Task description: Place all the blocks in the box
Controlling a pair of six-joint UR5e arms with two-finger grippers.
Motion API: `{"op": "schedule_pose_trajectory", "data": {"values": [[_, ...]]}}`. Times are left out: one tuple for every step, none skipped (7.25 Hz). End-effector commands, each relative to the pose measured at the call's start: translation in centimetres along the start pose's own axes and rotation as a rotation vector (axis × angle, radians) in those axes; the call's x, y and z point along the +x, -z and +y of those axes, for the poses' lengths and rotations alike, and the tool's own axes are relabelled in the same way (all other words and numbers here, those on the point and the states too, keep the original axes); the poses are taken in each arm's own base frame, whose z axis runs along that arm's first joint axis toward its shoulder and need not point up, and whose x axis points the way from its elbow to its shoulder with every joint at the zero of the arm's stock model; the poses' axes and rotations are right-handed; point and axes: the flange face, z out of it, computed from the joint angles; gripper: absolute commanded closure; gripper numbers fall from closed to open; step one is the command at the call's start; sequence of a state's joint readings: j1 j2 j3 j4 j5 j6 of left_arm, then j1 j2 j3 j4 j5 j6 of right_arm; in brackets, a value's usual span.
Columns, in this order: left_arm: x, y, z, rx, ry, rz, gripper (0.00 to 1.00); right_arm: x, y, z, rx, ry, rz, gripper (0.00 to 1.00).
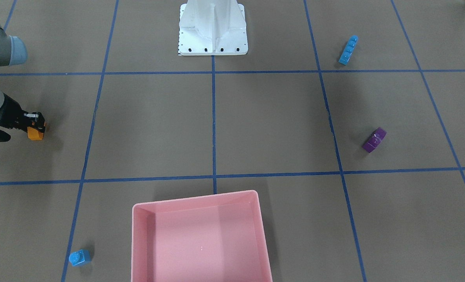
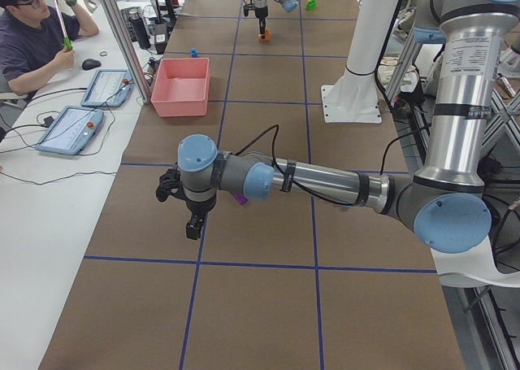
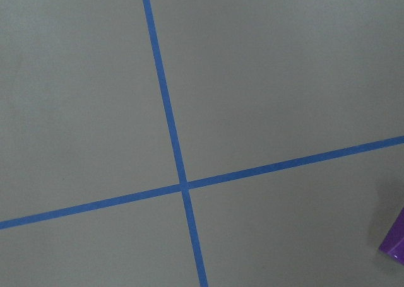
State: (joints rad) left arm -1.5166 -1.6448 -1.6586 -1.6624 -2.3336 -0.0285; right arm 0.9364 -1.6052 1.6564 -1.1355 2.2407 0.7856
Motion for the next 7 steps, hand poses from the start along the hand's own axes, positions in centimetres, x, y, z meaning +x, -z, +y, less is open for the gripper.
{"op": "schedule_pose_trajectory", "data": {"values": [[2.4,0.2,-0.8,0.008,0.107,0.033,0.00,0.3,2.8,-0.4,-0.020,-0.035,-0.059,1.00],[5.2,0.6,-1.1,0.004,0.172,0.079,0.00,-0.4,5.4,-0.5,-0.018,-0.057,-0.080,1.00],[10.0,0.6,-1.4,-0.002,0.226,0.094,0.00,-1.7,8.2,-0.3,-0.033,-0.091,-0.088,1.00],[13.7,-0.3,-1.4,-0.029,0.320,0.109,0.00,-3.6,11.0,-0.4,-0.030,-0.107,-0.087,1.00],[16.3,-0.6,-1.5,-0.013,0.327,0.081,0.01,-5.5,14.6,-2.1,0.009,-0.121,-0.102,1.00],[19.4,-2.9,-1.5,-0.003,0.195,0.052,0.02,-8.3,18.0,-4.7,0.021,-0.141,-0.117,1.00],[20.0,-4.3,-1.1,-0.001,0.046,0.032,0.03,-12.0,21.5,-7.0,0.019,-0.172,-0.117,1.00]]}}
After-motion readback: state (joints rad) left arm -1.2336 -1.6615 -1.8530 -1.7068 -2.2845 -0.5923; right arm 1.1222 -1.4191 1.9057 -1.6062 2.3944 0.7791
